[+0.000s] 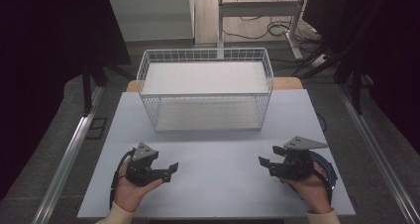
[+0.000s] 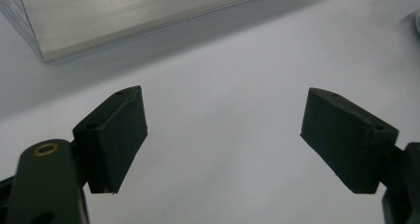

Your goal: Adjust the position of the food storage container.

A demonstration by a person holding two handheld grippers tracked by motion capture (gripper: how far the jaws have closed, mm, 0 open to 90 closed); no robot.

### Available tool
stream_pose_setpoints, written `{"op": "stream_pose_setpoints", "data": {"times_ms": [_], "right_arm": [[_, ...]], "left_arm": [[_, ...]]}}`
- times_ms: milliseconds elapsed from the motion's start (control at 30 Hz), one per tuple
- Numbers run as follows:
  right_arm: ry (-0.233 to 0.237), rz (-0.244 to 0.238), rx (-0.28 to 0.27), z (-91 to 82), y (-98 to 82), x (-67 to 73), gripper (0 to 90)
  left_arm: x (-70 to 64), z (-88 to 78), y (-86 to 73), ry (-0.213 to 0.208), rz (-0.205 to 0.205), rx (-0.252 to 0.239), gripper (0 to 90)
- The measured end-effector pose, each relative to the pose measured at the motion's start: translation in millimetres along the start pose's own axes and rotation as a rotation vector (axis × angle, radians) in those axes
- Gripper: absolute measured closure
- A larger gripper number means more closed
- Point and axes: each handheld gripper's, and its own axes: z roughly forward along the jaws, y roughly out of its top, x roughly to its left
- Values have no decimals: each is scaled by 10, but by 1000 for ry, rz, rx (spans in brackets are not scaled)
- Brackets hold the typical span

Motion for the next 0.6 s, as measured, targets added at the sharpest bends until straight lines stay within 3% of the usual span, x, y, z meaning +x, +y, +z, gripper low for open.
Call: {"op": "stream_pose_setpoints", "data": {"times_ms": [167, 433, 533, 600], "right_arm": [[-57, 14, 24, -88, -9, -94, 399], [-77, 16, 37, -187, -36, -193, 473], [-97, 8, 47, -212, -47, -222, 521], [-104, 15, 48, -240, -54, -259, 610]], "left_arm": [[-4, 10, -3, 4, 6, 10, 168], [11, 22, -16, 16, 3, 23, 164], [11, 31, -20, 17, 5, 26, 164], [17, 36, -26, 18, 5, 30, 164]]}}
